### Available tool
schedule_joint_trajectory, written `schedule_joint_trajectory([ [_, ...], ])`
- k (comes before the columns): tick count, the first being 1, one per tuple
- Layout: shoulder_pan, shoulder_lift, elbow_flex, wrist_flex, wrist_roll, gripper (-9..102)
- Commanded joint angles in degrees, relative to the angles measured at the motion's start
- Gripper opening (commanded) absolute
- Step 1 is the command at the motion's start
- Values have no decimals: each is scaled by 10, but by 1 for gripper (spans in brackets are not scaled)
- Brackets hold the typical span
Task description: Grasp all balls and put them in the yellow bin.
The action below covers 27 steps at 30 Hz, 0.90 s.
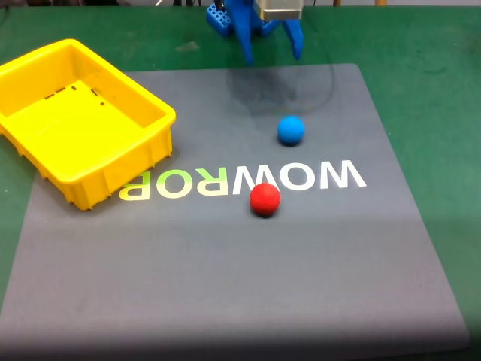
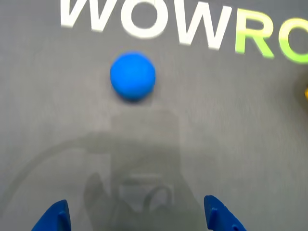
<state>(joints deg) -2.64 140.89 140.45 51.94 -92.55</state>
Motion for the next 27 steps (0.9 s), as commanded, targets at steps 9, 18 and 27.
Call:
schedule_joint_trajectory([
  [9, -18, -261, -186, -107, 13, 32],
  [18, -34, -382, -250, -139, 25, 31],
  [27, -32, -449, -270, -161, 20, 30],
])
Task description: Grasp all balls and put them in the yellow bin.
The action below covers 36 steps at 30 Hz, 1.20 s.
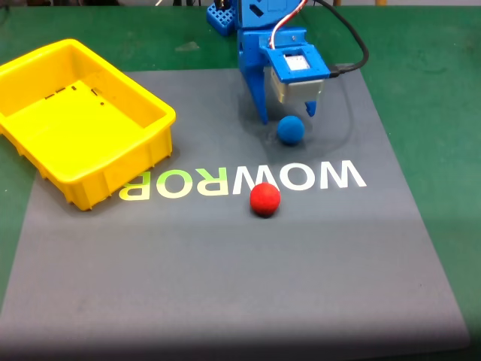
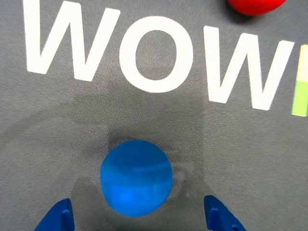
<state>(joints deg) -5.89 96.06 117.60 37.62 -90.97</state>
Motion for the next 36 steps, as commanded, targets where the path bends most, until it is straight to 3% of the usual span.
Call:
schedule_joint_trajectory([
  [1, 2, -6, -41, -20, 4, 30],
  [22, -21, -91, -79, -46, 23, 28],
  [31, -24, -107, -90, -48, 24, 21],
  [36, -18, -103, -90, -46, 16, 4],
])
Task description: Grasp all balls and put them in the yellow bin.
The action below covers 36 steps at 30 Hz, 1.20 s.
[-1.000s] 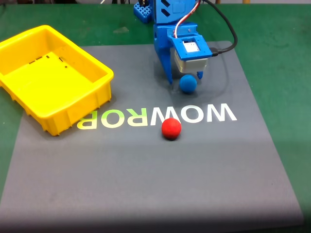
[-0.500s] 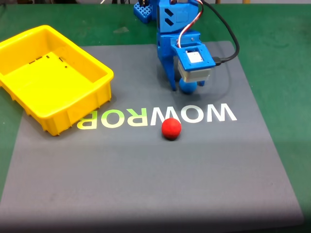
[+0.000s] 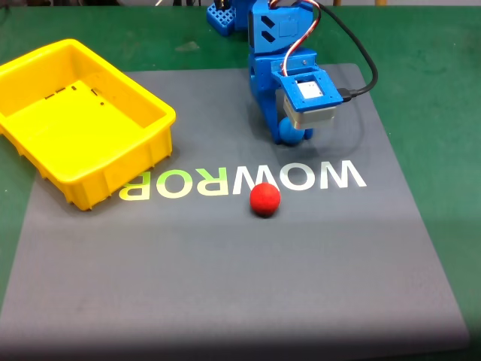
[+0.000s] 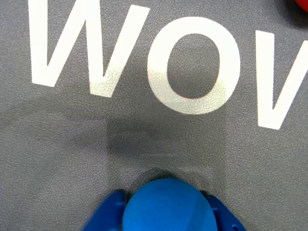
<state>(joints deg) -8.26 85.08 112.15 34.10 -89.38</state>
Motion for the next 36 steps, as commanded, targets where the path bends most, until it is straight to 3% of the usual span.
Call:
schedule_joint_trajectory([
  [1, 7, 7, -35, -11, 1, 0],
  [11, 11, 46, -50, -13, 4, 0],
  [18, 35, 81, -184, -6, 11, 0],
  [36, 308, 57, -343, 14, -71, 0],
])
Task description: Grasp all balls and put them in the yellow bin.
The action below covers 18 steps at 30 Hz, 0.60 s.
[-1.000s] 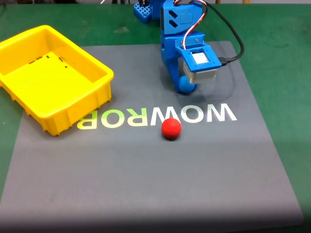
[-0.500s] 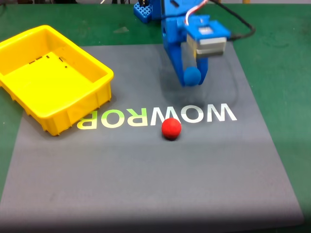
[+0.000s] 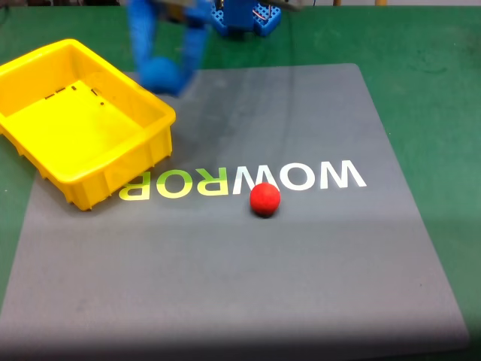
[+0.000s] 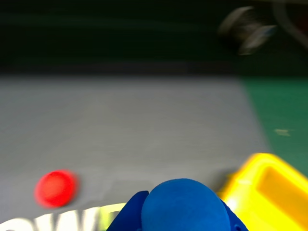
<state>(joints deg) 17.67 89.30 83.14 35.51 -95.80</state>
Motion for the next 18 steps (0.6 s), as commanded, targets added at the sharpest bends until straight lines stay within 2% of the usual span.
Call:
schedule_joint_trajectory([
  [1, 62, 11, -57, 0, -9, 0],
  [8, 143, -11, -54, 6, -40, 0],
  [16, 169, -10, -20, 14, -50, 0],
  [18, 169, -5, -14, 14, -53, 8],
])
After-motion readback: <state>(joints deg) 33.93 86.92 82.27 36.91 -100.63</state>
